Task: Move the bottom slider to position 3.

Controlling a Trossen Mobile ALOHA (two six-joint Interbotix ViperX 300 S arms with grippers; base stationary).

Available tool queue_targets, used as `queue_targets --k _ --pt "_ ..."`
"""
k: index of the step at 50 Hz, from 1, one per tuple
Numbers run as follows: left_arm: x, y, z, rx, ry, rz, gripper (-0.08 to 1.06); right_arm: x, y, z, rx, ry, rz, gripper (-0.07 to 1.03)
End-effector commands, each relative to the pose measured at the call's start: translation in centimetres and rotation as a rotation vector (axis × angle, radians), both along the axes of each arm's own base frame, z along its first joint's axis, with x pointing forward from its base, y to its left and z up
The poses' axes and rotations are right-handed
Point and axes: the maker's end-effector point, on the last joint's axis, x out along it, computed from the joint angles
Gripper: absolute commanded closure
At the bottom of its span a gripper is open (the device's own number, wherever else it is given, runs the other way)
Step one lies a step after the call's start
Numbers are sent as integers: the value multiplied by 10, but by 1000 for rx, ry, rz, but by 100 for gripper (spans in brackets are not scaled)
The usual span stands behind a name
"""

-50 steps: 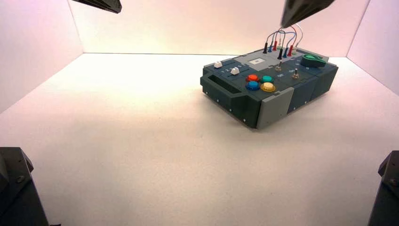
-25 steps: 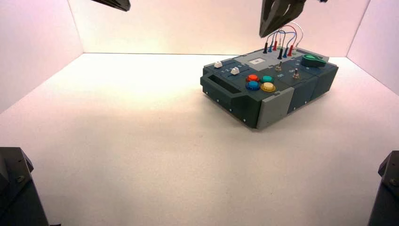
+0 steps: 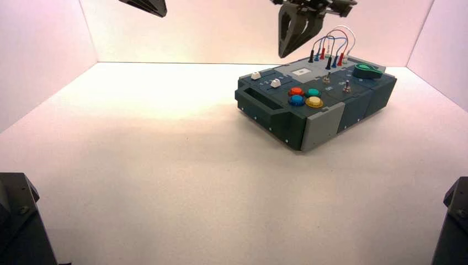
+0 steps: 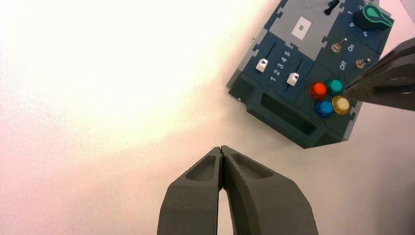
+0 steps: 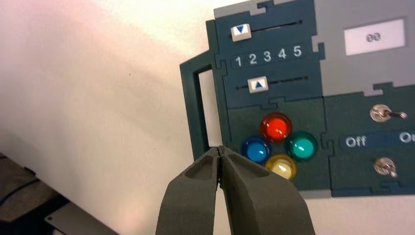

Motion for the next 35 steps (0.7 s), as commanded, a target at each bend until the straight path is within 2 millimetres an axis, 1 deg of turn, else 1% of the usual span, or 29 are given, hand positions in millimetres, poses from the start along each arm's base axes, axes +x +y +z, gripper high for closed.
queue_targets --k 1,7,22,35 --pt "11 -6 20 -20 -54 -7 100 13 11 6 20 -25 -1 98" --pt "14 -8 25 -17 -60 -15 100 18 13 -1 15 -17 -3 99" --pt "16 -9 24 -11 -46 -18 100 31 20 -23 -6 17 -3 98" --pt "14 -8 23 -10 -45 -18 100 40 20 -34 -18 27 -8 98"
